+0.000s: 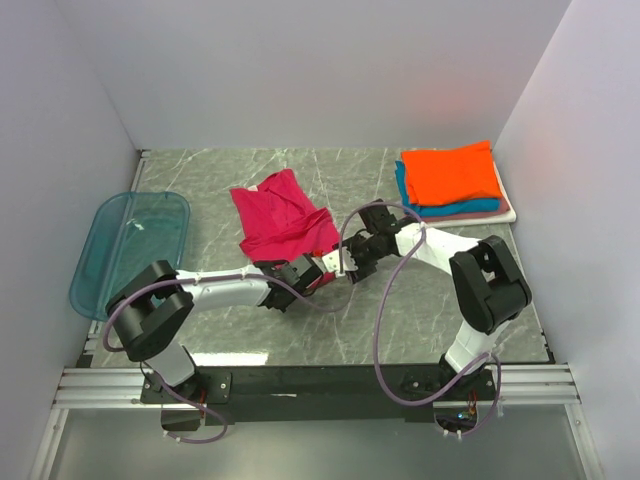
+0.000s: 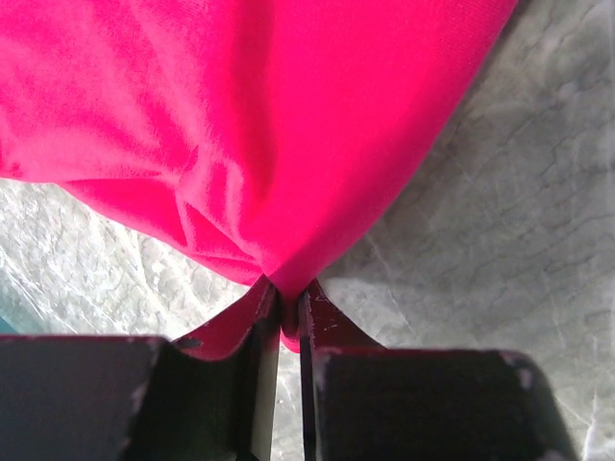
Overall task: Fold and stack the t-shirts
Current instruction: Fold the tshirt
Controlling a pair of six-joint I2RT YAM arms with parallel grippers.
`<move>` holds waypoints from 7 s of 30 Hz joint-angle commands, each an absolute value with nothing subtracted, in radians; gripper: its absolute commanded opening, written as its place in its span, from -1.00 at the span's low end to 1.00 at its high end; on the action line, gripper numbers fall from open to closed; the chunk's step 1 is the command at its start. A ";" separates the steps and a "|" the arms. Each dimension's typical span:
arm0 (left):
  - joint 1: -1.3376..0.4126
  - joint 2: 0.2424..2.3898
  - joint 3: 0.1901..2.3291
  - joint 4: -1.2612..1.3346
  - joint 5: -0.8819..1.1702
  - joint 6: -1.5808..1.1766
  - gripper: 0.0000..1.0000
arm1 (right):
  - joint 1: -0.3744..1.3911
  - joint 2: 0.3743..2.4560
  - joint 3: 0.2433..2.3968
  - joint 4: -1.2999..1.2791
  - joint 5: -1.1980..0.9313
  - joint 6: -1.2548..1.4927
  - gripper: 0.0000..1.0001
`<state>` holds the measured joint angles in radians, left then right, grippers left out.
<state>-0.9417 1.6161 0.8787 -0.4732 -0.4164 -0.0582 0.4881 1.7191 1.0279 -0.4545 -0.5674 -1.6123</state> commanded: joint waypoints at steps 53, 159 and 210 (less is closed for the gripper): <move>-0.922 1.329 0.813 -0.386 -0.264 0.080 -0.82 | 0.644 1.592 0.968 -0.523 -0.541 -1.365 -1.00; -0.328 1.454 0.999 -0.201 0.048 0.222 -0.99 | 0.471 1.986 1.637 -0.494 -0.485 -0.928 -1.00; -0.181 1.485 1.046 -0.245 0.212 -0.321 0.37 | 0.316 2.002 1.548 -0.456 -0.680 0.069 0.23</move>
